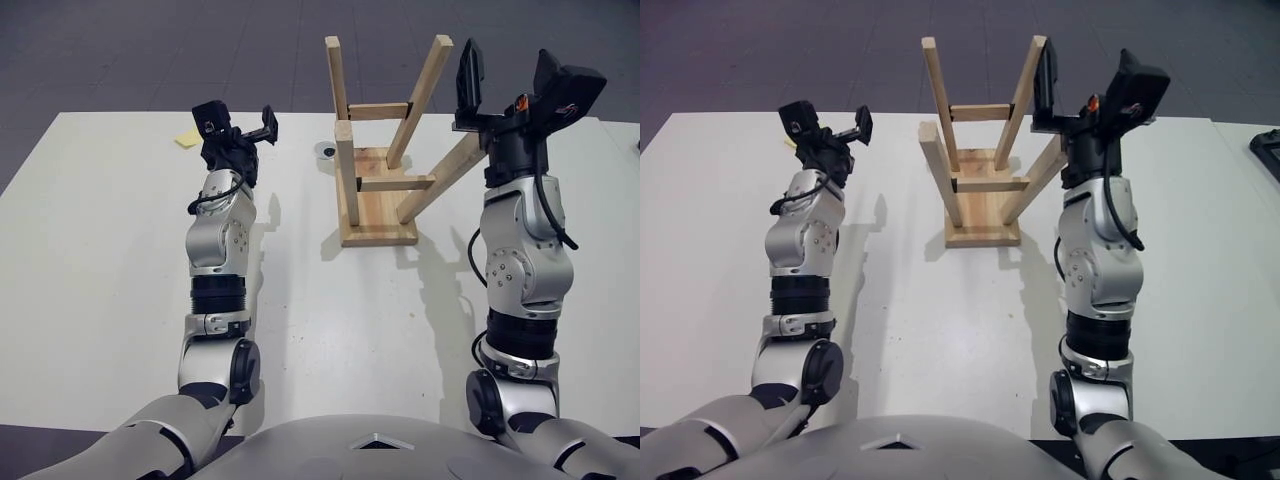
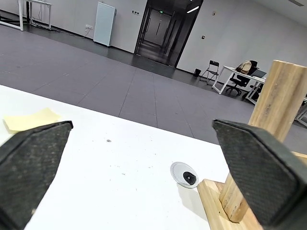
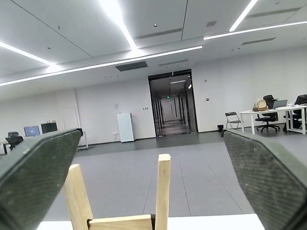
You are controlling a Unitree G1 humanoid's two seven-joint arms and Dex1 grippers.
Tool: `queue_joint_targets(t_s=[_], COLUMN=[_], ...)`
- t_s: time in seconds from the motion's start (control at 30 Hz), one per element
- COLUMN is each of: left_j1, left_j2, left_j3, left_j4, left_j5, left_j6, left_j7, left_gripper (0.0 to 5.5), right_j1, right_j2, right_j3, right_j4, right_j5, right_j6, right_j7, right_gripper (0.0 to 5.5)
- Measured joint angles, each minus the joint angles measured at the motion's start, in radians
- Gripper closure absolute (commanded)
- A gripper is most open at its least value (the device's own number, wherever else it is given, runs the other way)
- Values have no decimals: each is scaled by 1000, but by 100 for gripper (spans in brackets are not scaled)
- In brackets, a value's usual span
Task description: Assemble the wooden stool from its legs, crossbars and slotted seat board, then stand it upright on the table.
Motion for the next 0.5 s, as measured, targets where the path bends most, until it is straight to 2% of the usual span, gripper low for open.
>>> queue_joint_targets(t_s=[0.13, 0.23, 0.33, 0.4, 0.5], left_j1=[33, 80, 142, 172, 231], left_j2=[-12, 2, 37, 43, 35], left_j3=[-13, 31, 78, 38, -159], left_j4=[-48, -138, -217, -255, -367], left_j5=[34, 99, 126, 140, 170], left_j6=[-29, -108, -116, -78, 3], left_j7=[36, 130, 169, 146, 44], left_gripper=[10, 10, 10, 10, 10], right_j1=[-39, -78, -99, -86, -28], right_j2=[49, 52, -18, -57, -93], right_j3=[-79, -222, -387, -412, -344], right_j4=[28, 51, 126, 187, 254], right_j5=[91, 176, 167, 86, -49], right_j6=[-37, -37, -39, -30, -23], right_j7=[6, -70, -203, -256, -257], right_gripper=[11, 11, 11, 11, 11])
